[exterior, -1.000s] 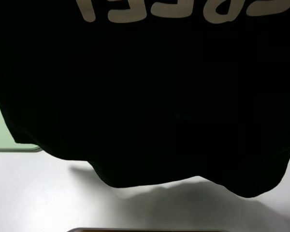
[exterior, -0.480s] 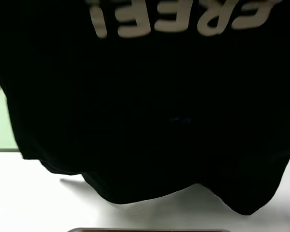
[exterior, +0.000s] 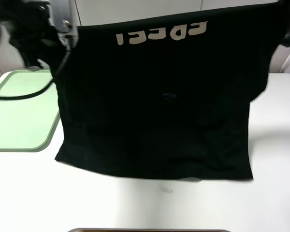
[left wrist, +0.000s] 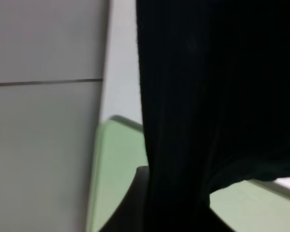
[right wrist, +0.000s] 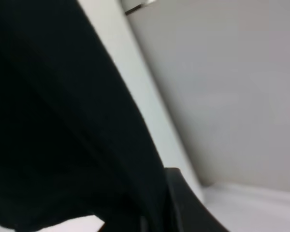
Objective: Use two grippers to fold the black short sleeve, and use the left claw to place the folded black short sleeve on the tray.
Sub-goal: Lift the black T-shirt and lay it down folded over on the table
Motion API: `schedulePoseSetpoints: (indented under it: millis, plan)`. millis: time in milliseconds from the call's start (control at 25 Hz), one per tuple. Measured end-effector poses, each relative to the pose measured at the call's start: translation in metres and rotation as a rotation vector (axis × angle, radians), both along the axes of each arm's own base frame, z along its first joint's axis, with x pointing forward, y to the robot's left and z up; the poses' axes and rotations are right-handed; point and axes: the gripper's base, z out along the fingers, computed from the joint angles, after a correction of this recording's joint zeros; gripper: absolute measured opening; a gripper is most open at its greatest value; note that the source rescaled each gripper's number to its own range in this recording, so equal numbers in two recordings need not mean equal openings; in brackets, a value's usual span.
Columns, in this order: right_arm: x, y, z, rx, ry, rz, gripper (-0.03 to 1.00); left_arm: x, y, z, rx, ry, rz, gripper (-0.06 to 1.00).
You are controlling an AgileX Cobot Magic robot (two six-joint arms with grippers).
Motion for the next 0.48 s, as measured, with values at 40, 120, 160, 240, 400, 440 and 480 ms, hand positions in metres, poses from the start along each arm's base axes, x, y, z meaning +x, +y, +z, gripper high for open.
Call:
schedulePoseSetpoints:
  millis: [40, 120, 160, 240, 400, 440, 480]
  plan:
    - [0.010, -0.002, -0.007, -0.002, -0.009, -0.002, 0.00, 0.011, 0.000, -0.008, 0.004, -0.015, 0.011, 0.00]
    - [0.028, -0.004, -0.017, 0.004, -0.043, 0.000, 0.00, 0.031, -0.001, -0.022, -0.026, -0.062, 0.023, 0.00]
    - [0.035, -0.006, -0.022, 0.003, -0.058, 0.001, 0.00, 0.040, -0.001, -0.029, -0.029, -0.070, 0.026, 0.00]
    - [0.047, -0.009, -0.031, 0.004, -0.082, 0.004, 0.00, 0.054, -0.001, -0.041, -0.042, -0.095, 0.018, 0.00]
    - [0.064, -0.014, -0.046, 0.004, -0.099, 0.006, 0.00, 0.076, -0.002, -0.063, -0.076, -0.137, -0.003, 0.00]
    - [0.068, -0.015, -0.050, 0.003, -0.094, 0.007, 0.00, 0.080, -0.001, -0.069, -0.081, -0.139, -0.004, 0.00]
    - [0.070, -0.015, -0.055, 0.004, -0.087, 0.005, 0.00, 0.083, -0.002, -0.073, -0.087, -0.145, -0.009, 0.00]
